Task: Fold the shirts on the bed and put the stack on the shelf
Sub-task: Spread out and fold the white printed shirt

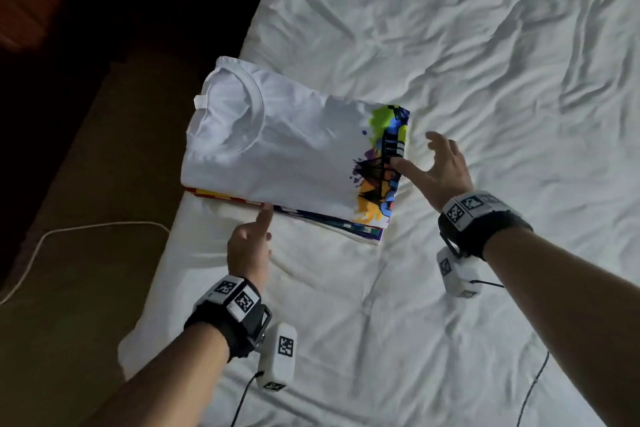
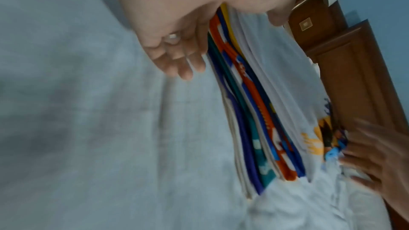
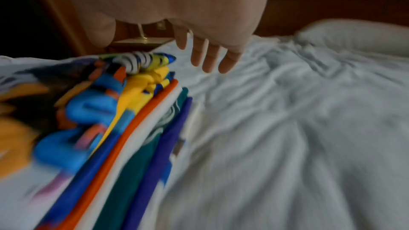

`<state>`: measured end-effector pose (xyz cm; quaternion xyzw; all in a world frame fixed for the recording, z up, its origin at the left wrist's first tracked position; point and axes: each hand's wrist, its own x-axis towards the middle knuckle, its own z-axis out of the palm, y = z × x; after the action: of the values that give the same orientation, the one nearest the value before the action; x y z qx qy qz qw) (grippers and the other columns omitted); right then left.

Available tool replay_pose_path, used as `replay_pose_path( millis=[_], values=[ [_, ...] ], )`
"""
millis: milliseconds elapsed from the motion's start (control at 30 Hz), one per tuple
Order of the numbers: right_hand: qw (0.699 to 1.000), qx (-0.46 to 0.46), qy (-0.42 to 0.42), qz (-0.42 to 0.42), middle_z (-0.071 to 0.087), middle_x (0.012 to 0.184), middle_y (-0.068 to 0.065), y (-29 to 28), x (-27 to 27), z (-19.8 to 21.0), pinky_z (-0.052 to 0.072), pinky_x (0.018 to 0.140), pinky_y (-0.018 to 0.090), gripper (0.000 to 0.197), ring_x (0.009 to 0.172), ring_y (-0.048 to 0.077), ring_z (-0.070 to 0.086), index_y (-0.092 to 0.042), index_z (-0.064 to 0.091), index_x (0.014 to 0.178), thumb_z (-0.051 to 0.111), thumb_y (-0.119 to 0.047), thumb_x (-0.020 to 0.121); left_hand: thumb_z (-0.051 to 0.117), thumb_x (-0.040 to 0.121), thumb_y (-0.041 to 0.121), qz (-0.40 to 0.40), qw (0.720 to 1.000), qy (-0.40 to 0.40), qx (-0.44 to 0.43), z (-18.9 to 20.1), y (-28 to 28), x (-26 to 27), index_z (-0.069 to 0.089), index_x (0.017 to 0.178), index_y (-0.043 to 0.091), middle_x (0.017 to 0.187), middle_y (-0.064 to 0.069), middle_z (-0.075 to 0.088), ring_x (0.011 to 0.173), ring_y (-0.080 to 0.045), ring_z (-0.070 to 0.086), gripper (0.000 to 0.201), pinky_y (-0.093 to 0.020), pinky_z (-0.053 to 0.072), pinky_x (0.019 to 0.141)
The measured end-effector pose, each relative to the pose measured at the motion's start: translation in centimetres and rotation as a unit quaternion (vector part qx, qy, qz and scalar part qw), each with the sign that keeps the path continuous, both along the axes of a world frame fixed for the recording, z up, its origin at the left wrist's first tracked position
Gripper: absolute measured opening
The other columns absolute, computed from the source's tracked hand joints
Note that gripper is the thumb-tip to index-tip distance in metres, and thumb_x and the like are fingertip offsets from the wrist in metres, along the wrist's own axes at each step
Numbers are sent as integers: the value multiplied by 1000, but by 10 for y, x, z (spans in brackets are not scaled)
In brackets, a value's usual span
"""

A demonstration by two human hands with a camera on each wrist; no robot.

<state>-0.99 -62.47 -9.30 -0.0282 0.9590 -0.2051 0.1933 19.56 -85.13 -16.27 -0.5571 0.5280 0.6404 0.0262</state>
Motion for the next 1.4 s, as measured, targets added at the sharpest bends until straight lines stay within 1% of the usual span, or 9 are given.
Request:
replay_pose_path(
  millis=[167, 433, 600, 800, 933, 1100, 1167, 1267, 1400],
  values=[
    [984, 56, 20, 168, 57, 129, 0, -48, -79, 11, 38, 106, 48, 86, 124, 26, 47, -26, 52, 134, 56, -82, 69, 60, 43, 97, 1, 999, 17, 42, -3, 35, -42, 61, 87, 14, 84, -3, 60, 75, -22, 52, 94, -37, 42, 69],
    [956, 52, -194, 215, 57, 127, -1, -81, -150, -31, 43, 101, 37, 84, 111, 22, 57, -27, 50, 138, 69, -69, 68, 76, 53, 65, 94, 982, 61, 149, -17, 70, -57, 59, 94, 10, 74, -6, 55, 72, -19, 55, 71, -29, 40, 62],
    [943, 1, -270, 193, 68, 118, -2, -63, -154, -64, 41, 108, 42, 109, 110, 20, 62, -28, 65, 122, 71, -90, 33, 87, 44, 64, 129, 974, 73, 170, -39, 90, -64, 63, 92, 16, 70, -2, 46, 58, -14, 38, 72, -31, 38, 64],
    [940, -76, -308, 128, 77, 95, 3, -54, -146, -78, 49, 102, 42, 93, 92, 25, 72, -16, 76, 97, 83, -78, 28, 77, 78, 31, 152, 962, 114, 198, -33, 90, -68, 68, 104, 15, 93, -2, 74, 70, -8, 69, 31, -19, 52, 56],
    [936, -98, -324, 97, 77, 93, 8, -44, -124, -65, 54, 96, 42, 91, 90, 30, 73, -11, 75, 98, 86, -72, 30, 81, 76, 28, 175, 957, 121, 198, -26, 89, -58, 66, 117, 18, 113, -8, 73, 103, -22, 69, 45, -34, 56, 82],
    [920, -147, -362, 43, 76, 87, 10, -19, -46, -43, 57, 76, 32, 52, 77, 26, 73, -5, 74, 98, 81, -48, 70, 75, 79, 37, 175, 974, 81, 118, -16, 67, -17, 63, 98, 19, 90, -7, 71, 78, -25, 67, 28, -35, 50, 68],
    [913, -173, -370, 1, 76, 89, 14, -10, 1, -41, 59, 79, 38, 62, 79, 29, 72, -2, 74, 98, 83, -52, 62, 79, 69, 42, 147, 982, 66, 95, -7, 53, 9, 68, 103, 16, 100, -11, 75, 86, -30, 72, 45, -43, 57, 73],
    [897, -214, -383, -62, 73, 96, 24, 2, 74, -48, 54, 79, 45, 93, 79, 33, 68, 1, 75, 97, 90, -66, 36, 77, 83, 31, 90, 992, 48, 78, 13, 27, 52, 69, 107, 11, 101, -9, 76, 88, -29, 72, 32, -38, 57, 74],
    [890, -189, -410, -56, 75, 81, 12, 12, 159, -47, 43, 68, 35, 86, 68, 24, 61, -7, 76, 92, 81, -75, 41, 81, 77, 38, 14, 997, 7, 69, 29, -5, 107, 68, 111, 16, 104, -4, 76, 99, -26, 71, 42, -43, 58, 85]
  ],
)
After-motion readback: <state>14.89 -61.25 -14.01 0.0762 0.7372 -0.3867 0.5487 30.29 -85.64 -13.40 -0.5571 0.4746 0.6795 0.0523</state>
